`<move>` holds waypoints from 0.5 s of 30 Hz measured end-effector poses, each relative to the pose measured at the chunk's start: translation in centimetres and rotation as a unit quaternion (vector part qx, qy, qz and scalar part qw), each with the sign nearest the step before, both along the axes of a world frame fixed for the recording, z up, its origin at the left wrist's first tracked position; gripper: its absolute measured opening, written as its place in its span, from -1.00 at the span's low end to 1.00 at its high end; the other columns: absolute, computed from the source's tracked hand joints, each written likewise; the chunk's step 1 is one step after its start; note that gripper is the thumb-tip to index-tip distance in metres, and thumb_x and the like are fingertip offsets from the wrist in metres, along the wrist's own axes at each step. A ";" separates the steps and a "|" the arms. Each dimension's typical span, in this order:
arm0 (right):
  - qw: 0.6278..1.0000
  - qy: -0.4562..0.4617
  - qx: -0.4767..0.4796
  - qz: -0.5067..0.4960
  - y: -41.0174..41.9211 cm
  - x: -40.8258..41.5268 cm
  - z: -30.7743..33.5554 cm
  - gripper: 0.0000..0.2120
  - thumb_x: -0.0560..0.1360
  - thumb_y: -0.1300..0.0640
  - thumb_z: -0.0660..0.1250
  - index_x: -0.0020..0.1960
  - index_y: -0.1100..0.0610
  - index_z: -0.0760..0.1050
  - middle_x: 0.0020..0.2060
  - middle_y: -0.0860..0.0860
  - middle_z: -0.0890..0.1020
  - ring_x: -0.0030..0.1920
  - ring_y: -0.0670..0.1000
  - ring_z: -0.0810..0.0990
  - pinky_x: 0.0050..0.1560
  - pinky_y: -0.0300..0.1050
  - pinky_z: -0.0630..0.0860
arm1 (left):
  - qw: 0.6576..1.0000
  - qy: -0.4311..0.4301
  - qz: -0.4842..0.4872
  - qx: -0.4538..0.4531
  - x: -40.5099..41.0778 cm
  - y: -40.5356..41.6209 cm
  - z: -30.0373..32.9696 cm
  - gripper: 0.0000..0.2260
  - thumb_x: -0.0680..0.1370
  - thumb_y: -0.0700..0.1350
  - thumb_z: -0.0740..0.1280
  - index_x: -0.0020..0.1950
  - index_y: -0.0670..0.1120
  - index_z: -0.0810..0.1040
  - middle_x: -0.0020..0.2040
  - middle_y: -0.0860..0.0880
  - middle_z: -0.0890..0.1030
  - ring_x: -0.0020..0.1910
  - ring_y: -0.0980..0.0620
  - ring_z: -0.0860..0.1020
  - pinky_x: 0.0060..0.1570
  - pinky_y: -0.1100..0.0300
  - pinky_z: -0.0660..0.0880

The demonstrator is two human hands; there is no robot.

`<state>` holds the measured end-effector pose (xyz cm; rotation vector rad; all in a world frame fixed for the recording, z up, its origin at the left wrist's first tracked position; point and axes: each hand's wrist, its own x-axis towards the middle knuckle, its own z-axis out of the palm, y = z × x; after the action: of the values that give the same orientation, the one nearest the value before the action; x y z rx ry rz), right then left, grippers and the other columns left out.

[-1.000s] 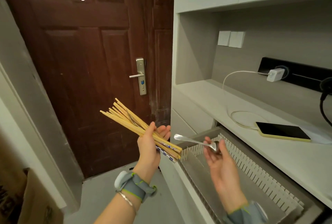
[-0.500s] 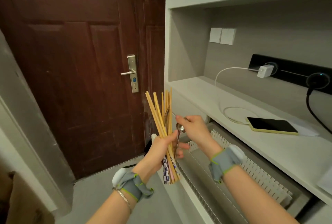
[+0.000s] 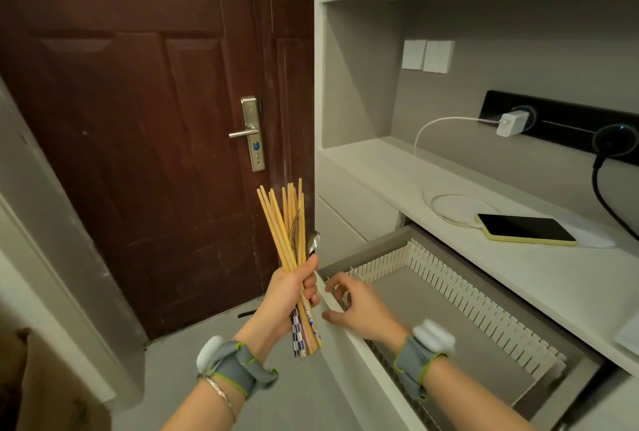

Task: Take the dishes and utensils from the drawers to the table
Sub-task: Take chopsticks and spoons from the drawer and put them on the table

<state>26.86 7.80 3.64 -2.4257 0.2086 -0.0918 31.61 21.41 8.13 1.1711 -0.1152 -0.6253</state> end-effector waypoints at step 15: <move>0.958 -0.017 -0.247 -0.147 -7.7 -0.5 0.7 -0.23 0.27 -0.29 0.34 0.34 0.09 0.29 0.30 0.08 0.36 0.36 0.09 0.29 0.32 0.02 0.16 | 0.998 0.052 -0.007 -0.026 -0.2 -7.3 -0.5 -0.77 0.55 -0.09 0.29 -0.28 -0.12 0.40 -0.56 0.01 0.39 -0.65 0.12 0.37 -0.55 0.29 0.47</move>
<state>26.35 0.05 4.35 -2.8672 0.5913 -0.3564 31.42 14.06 7.61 1.0857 -0.0509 -0.6918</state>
